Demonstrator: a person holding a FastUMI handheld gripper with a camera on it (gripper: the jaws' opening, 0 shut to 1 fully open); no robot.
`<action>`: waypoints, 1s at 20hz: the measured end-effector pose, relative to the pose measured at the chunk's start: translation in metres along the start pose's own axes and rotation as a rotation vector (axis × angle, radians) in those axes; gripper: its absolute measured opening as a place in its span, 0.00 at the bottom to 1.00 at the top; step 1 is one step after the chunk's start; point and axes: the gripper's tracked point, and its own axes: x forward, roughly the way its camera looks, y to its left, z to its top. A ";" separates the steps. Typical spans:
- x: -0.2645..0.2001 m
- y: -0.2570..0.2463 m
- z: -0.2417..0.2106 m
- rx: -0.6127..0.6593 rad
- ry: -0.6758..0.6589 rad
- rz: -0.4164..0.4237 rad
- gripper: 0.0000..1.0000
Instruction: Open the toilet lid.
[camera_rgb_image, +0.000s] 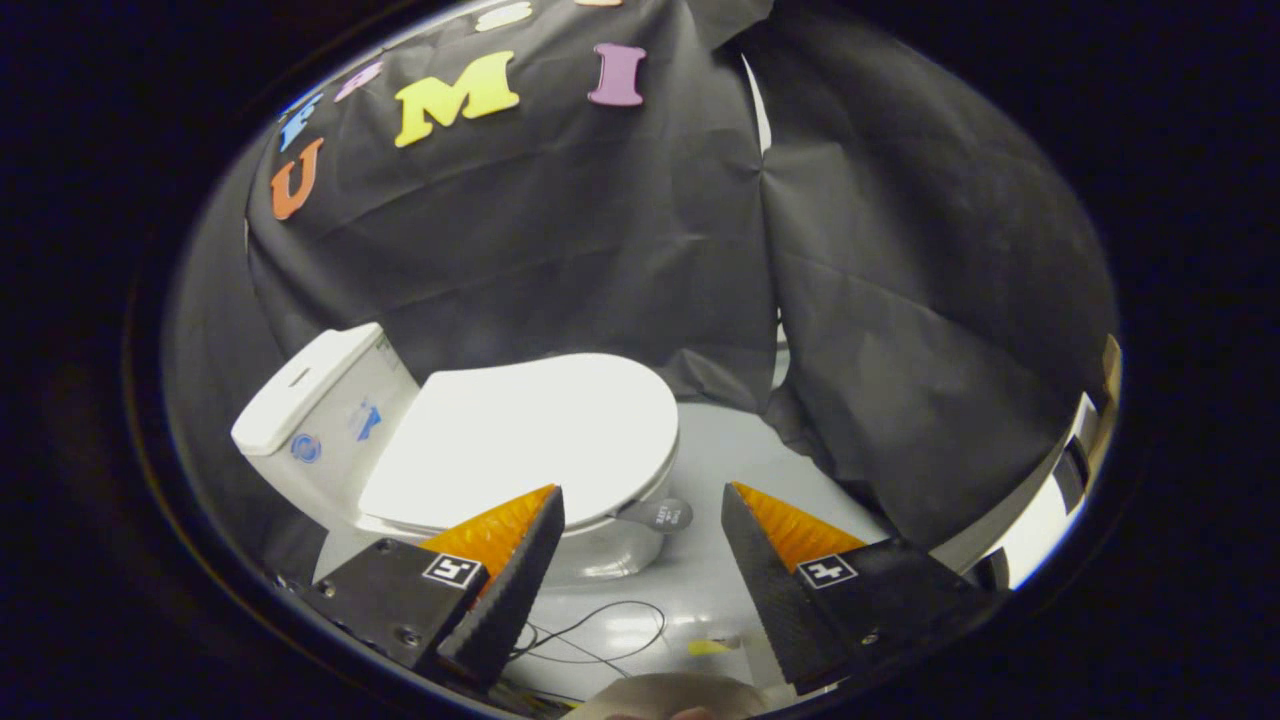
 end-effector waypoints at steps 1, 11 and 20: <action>0.009 -0.003 -0.007 0.029 0.042 0.015 0.99; 0.088 -0.035 -0.037 0.272 0.298 0.073 0.96; 0.126 -0.030 -0.057 0.505 0.402 0.201 0.89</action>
